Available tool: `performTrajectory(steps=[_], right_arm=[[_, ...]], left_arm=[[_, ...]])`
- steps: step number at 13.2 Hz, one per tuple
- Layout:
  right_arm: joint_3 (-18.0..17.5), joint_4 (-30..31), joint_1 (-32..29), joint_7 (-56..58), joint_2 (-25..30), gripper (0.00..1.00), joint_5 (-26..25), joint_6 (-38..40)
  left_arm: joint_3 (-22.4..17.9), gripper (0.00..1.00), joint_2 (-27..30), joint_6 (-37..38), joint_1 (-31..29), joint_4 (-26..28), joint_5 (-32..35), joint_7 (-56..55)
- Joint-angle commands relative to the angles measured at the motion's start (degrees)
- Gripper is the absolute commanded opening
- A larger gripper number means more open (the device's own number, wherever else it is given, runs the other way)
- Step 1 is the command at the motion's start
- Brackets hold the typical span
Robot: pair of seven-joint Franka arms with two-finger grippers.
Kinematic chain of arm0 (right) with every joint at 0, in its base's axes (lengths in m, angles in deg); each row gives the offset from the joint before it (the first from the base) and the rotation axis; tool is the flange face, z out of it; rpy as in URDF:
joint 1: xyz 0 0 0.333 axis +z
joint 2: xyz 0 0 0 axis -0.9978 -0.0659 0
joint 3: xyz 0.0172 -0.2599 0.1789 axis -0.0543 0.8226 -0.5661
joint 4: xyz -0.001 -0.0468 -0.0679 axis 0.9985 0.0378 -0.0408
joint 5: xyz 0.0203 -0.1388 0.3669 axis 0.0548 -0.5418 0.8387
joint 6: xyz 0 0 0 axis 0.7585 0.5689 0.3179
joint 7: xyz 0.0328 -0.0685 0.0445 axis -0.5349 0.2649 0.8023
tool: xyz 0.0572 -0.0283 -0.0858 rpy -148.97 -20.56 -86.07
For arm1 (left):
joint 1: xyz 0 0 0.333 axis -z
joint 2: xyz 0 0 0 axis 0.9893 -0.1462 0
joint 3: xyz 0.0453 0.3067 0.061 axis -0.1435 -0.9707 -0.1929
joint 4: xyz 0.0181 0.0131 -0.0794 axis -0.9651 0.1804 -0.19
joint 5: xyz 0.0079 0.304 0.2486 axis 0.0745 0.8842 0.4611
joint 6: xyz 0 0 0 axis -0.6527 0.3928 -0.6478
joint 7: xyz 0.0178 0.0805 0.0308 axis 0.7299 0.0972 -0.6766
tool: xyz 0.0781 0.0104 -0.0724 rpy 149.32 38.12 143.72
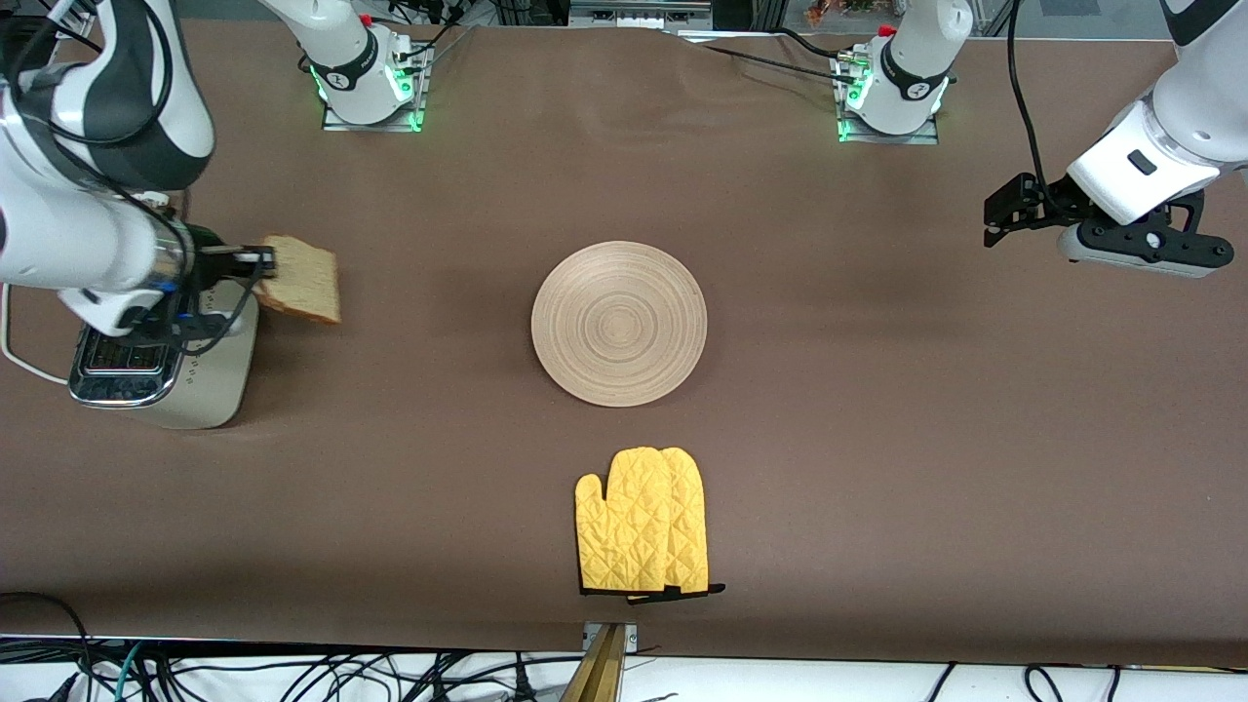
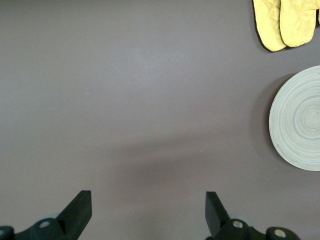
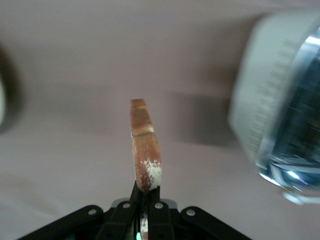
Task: Move plate and put bread in toaster
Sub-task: 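Position the bread slice upright above the toaster slot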
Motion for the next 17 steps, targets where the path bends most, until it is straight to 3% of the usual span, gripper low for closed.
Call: performTrajectory(steps=[1, 3, 7, 10, 17], right_arm=[[5.39, -0.15, 0.37, 1.94, 2.54, 0.00, -5.34, 3.66], [9.43, -0.15, 0.37, 6.68, 3.25, 0.00, -7.80, 3.75], [13.92, -2.25, -0.07, 8.02, 2.64, 0.00, -14.92, 2.79], [16.56, -2.88, -0.25, 11.27, 2.28, 0.00, -15.46, -0.19], [17.01, -2.88, -2.35, 11.27, -1.40, 0.00, -15.63, -6.44]], left_arm=[[0.29, 1.00, -0.23, 0.92, -0.07, -1.01, -0.43, -0.42], [0.29, 1.00, -0.23, 0.92, -0.07, -1.01, -0.43, -0.42], [0.29, 1.00, -0.23, 0.83, -0.07, -1.01, -0.43, -0.33], [0.29, 1.00, -0.23, 0.92, -0.07, -1.01, -0.43, -0.33], [0.38, 1.00, -0.23, 0.92, 0.02, -1.01, -0.43, -0.33]])
